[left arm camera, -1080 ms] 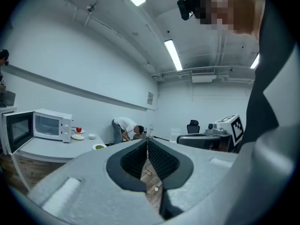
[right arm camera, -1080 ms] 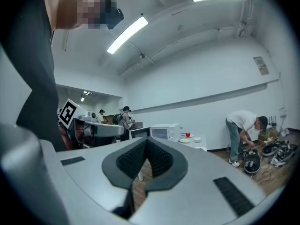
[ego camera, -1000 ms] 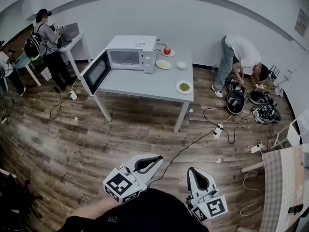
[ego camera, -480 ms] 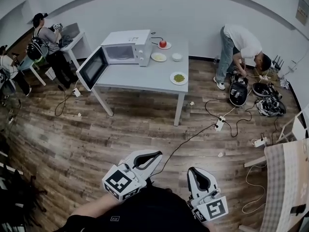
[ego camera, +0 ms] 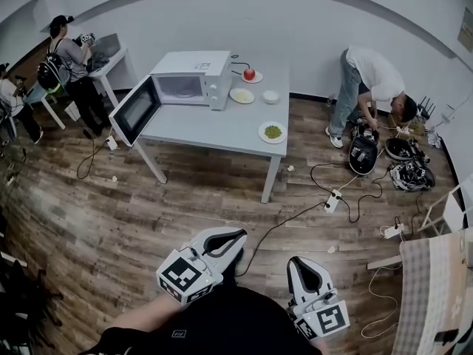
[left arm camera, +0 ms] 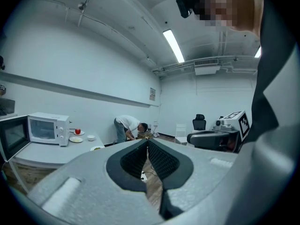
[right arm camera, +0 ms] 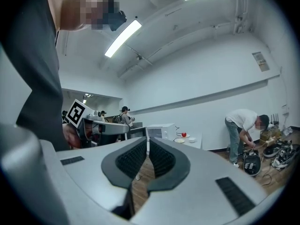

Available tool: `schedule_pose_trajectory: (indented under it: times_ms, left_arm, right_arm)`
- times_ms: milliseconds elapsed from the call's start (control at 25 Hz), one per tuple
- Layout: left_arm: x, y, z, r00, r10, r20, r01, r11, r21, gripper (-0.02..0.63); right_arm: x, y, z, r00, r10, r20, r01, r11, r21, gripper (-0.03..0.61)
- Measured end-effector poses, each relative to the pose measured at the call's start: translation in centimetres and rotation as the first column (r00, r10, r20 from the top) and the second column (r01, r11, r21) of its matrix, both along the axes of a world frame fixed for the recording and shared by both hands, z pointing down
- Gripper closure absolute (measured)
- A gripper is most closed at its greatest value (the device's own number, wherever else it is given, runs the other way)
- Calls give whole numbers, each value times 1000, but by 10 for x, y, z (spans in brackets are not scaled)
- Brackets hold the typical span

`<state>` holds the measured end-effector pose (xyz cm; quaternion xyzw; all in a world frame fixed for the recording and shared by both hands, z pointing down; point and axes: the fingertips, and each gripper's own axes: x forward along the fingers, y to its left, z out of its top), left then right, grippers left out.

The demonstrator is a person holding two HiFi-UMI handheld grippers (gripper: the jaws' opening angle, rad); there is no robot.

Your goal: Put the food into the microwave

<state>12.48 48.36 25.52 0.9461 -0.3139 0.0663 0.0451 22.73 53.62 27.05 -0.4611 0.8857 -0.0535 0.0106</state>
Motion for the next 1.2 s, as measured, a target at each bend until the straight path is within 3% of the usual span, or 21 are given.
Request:
schedule_pose_trajectory:
  times_ms: [280,680,960,1200]
  left_arm:
    - [-6,-101,0,999,45,-16,-44,999,10,597]
    - [-54,-231,4,997,68,-43,-67,998,15,597]
    - [-61,-289,3,994,105,-41,-104,994,13,597]
    - [-49,-310,7,988,139,-60,-140,990,-17,597]
  right_arm:
    - [-9,-96,0,999,35,-21,-36,999,-4,561]
    - [-72,-236,-16,997,14,-72,-11,999,32,561]
    - [-80,-293,-6,992,41,-116,-45,999,-31,560]
    - [-80,-326,-1,990,25,-139,-36,996,-76,560]
